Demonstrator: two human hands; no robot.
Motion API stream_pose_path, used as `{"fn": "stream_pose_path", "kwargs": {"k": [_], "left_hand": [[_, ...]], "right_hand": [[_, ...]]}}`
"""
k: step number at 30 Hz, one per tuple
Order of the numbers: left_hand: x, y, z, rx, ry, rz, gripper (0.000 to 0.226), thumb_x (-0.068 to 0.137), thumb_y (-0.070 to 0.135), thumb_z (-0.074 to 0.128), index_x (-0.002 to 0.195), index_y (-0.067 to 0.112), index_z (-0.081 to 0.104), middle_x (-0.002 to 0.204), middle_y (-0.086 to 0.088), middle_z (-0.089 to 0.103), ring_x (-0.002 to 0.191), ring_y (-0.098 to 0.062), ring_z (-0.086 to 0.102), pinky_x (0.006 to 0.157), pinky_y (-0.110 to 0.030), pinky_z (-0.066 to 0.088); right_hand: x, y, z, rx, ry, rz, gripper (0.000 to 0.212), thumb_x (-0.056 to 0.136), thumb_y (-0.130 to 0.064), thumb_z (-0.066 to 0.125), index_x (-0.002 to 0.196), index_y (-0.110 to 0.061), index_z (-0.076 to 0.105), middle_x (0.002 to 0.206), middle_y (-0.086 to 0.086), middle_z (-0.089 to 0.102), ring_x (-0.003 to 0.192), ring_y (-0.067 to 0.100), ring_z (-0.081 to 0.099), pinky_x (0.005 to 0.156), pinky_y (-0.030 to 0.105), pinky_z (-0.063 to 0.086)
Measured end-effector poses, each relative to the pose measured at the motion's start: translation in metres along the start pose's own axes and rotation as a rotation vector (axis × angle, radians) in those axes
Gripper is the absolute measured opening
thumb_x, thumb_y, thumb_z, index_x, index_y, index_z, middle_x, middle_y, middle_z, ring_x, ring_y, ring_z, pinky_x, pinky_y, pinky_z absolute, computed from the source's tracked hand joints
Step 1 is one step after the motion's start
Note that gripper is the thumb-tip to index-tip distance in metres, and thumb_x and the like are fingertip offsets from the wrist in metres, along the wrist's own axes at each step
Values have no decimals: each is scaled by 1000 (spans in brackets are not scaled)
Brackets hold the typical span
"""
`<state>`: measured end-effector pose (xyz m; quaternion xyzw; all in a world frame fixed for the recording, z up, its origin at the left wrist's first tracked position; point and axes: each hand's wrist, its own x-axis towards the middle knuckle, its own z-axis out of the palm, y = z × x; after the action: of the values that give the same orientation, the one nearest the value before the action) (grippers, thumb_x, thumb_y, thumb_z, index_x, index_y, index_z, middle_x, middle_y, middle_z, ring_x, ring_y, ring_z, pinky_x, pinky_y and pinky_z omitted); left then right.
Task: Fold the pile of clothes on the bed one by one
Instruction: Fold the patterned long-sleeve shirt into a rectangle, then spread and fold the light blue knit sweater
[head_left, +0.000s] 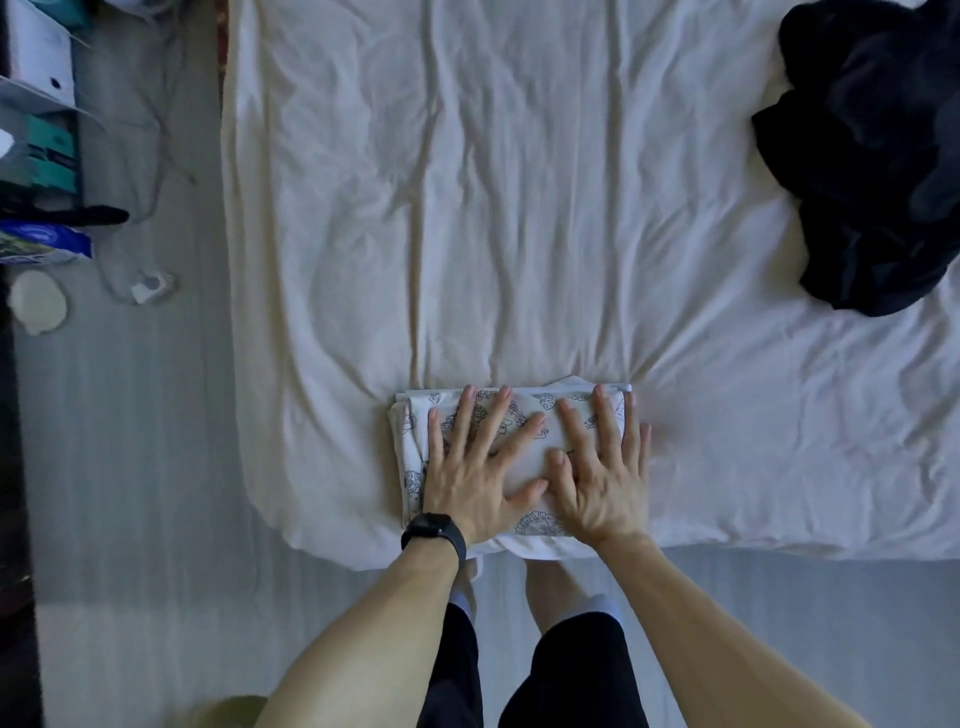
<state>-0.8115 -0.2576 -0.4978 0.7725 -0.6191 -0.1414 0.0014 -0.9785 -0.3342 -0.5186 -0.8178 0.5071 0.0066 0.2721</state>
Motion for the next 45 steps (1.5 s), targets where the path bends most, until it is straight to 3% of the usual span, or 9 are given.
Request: {"fn": "stream_pose_path", "kwargs": {"k": [10,17,20,23,26,30,33,38,45], "left_hand": [[2,-4,23,10,-8,4,83,84,71,44,156,45,12,167,2,14,154,-32,10,118,-66,6],[-13,-26,4,38,29,26,76,91,64,45,158,39,19,167,2,13,154,-22,11,122,-52,14],[-23,-46,-1,64,27,31,73,92,61,45,157,35,24,166,1,18,154,-24,15,120,-60,16],[-21,-44,-23,46,-68,20,69,93,60,42,156,36,28,165,1,24,153,-24,20,119,-62,15],[-22,-37,-72,67,-257,21,64,91,45,46,154,34,34,161,-2,31,150,-26,23,120,-58,12],[-33,-44,-150,143,-517,-1,49,92,39,45,139,31,55,149,-3,47,144,-28,26,117,-49,20],[-50,-49,-210,146,-567,-14,43,97,40,44,136,28,56,142,-4,54,135,-27,41,108,-42,33],[-82,-54,-292,66,-434,-5,37,100,33,39,134,26,52,131,-4,59,127,-29,46,102,-45,35],[-125,-68,-394,-55,-95,122,54,99,45,41,152,33,36,146,3,51,134,-23,45,109,-43,39]], "right_hand": [[5,9,13,27,10,-25,60,103,-58,11,160,-42,6,171,-1,3,156,35,5,121,62,17],[-1,-4,-2,22,15,55,61,100,-53,26,158,-33,25,169,9,13,156,35,9,119,61,22],[-3,-12,-9,-19,-44,79,61,101,-54,24,159,-35,24,170,7,9,156,34,6,121,57,17],[-4,-24,-28,-117,-139,75,60,104,-55,22,159,-33,25,169,8,13,153,41,17,117,59,27],[-22,-43,-72,-139,-193,121,54,101,-44,44,153,-33,34,167,8,19,142,44,35,109,54,37],[-62,-81,-146,-168,-360,192,51,106,-33,43,155,-23,38,164,6,31,149,28,30,121,39,25],[-95,-117,-200,-162,-401,277,49,106,-32,39,155,-27,39,158,-1,43,144,22,40,114,35,37],[-157,-179,-268,-164,-216,212,47,108,-32,40,154,-26,40,154,-3,47,142,19,41,110,30,35],[-239,-250,-336,-107,147,58,49,108,-35,43,155,-25,38,160,-3,39,153,17,23,122,27,15]]}}
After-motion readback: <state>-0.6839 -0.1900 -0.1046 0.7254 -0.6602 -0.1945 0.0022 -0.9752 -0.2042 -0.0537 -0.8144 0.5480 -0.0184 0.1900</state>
